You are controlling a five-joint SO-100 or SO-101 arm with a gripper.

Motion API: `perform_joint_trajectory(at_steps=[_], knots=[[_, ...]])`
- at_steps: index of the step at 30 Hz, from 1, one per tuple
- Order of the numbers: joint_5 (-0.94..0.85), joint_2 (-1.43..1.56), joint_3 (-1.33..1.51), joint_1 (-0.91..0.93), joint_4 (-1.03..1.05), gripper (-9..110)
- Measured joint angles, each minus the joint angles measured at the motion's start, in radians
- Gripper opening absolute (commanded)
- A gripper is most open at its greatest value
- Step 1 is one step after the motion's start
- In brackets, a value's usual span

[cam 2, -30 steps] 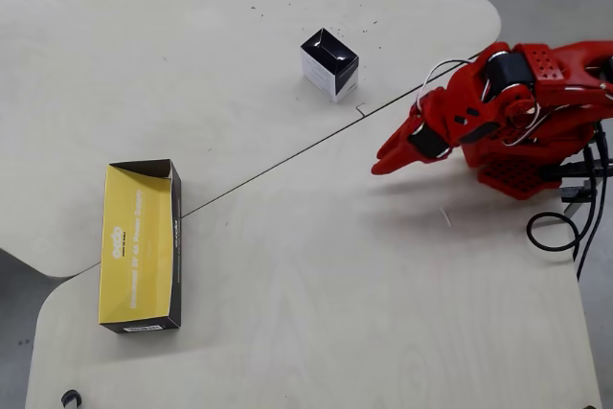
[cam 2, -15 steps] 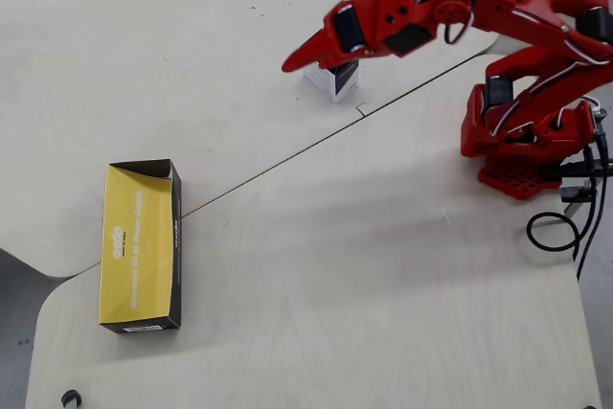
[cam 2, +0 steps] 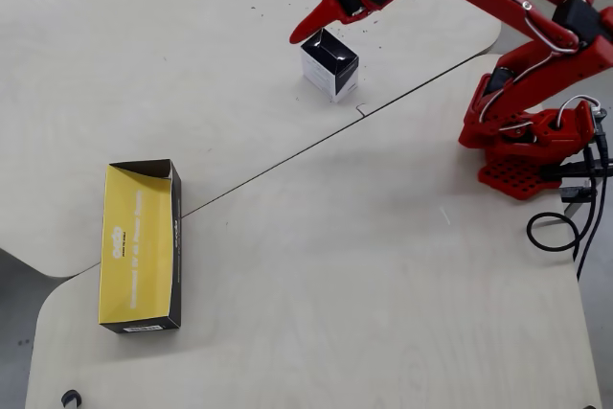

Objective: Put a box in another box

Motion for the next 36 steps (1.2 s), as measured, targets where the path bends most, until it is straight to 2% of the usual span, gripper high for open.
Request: perform_joint_trajectory(at_steps=[7,14,36], knots=[[-0.236,-0.057,0.152,0.055,-0.155,45],[-0.351,-0.092,0.238,0.126,-0.291,45],[-0.379,-0.209,0.41,0.144,-0.597,45]])
